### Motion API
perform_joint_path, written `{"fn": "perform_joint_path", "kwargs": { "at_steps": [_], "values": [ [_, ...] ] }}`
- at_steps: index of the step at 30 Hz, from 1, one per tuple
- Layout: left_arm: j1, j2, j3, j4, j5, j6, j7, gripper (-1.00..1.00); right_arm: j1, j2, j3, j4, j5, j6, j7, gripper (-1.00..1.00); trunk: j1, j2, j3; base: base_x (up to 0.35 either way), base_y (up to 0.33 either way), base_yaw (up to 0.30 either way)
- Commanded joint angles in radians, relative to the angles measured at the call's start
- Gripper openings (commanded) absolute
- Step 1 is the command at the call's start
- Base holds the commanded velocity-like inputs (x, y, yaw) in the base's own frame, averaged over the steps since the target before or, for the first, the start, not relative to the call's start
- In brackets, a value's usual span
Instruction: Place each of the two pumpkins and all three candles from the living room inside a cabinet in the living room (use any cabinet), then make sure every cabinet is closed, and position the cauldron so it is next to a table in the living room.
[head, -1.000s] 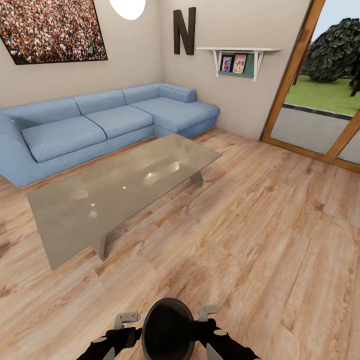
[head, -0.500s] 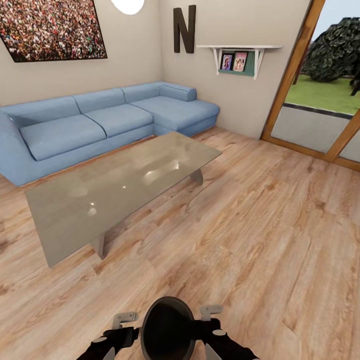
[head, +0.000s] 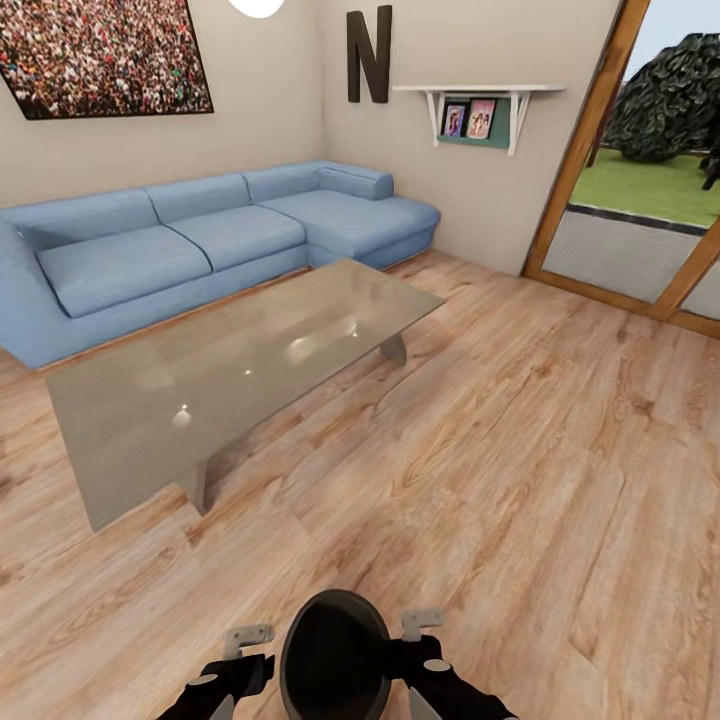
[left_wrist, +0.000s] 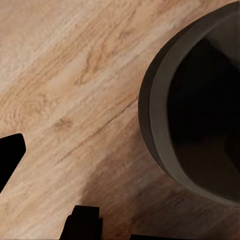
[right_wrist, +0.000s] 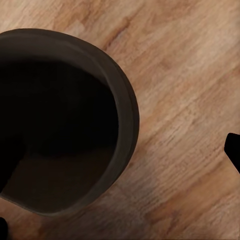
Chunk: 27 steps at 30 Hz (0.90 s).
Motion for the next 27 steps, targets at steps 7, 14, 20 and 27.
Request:
{"fn": "perform_joint_path", "kwargs": {
  "at_steps": [7,14,20,27],
  "values": [
    [0.0,-0.004,-0.025,-0.003,0.01,0.004,0.001,1.0,-0.001,0.0,0.009,-0.001,-0.009,-0.002,-0.002,1.0,0.027,-0.05,-0.023,0.0,0.0,0.0],
    [0.0,-0.004,-0.045,-0.002,0.011,0.004,0.0,1.0,-0.001,0.0,0.009,-0.001,-0.009,-0.002,0.003,1.0,0.054,-0.099,-0.045,0.0,0.0,0.0],
    [0.0,-0.004,-0.045,-0.002,0.011,0.004,0.0,1.0,-0.001,0.001,0.009,-0.001,-0.009,-0.002,0.005,1.0,0.077,-0.141,-0.063,0.0,0.0,0.0],
    [0.0,-0.004,-0.045,-0.002,0.011,0.003,0.0,1.0,-0.001,0.0,0.009,-0.001,-0.009,-0.002,0.041,1.0,0.104,-0.19,-0.085,0.0,0.0,0.0]
  ]
}}
